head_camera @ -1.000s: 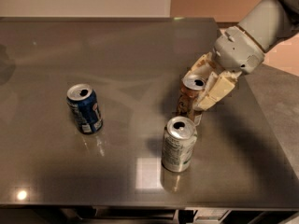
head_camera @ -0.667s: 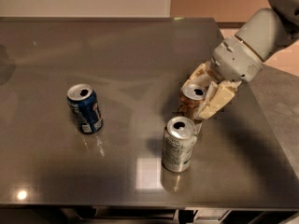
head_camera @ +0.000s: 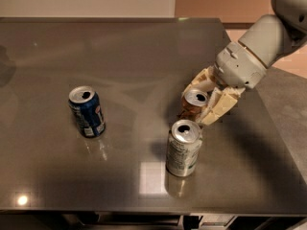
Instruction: Move orange can near 7up can
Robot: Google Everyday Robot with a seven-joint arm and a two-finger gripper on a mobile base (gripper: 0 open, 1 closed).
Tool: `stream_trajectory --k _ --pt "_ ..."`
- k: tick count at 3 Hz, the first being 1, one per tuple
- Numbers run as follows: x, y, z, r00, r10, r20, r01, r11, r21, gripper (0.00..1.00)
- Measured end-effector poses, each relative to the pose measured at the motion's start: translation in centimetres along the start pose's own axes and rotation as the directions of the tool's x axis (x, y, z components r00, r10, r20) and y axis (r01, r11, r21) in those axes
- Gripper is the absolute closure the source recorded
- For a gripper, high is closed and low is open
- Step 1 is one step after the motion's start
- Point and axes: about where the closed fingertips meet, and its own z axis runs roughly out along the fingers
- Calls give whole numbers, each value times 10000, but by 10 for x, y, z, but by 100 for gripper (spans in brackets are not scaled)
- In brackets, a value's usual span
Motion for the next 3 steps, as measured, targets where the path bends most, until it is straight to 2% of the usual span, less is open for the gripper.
stream_trajectory --k 1,2,3 --pt "-1 -6 1 10000 -16 12 16 9998 195 14" --pt "-2 -11 2 10000 -31 22 31 9994 343 0" --pt "-2 -11 2 10000 -32 22 31 9994 344 0"
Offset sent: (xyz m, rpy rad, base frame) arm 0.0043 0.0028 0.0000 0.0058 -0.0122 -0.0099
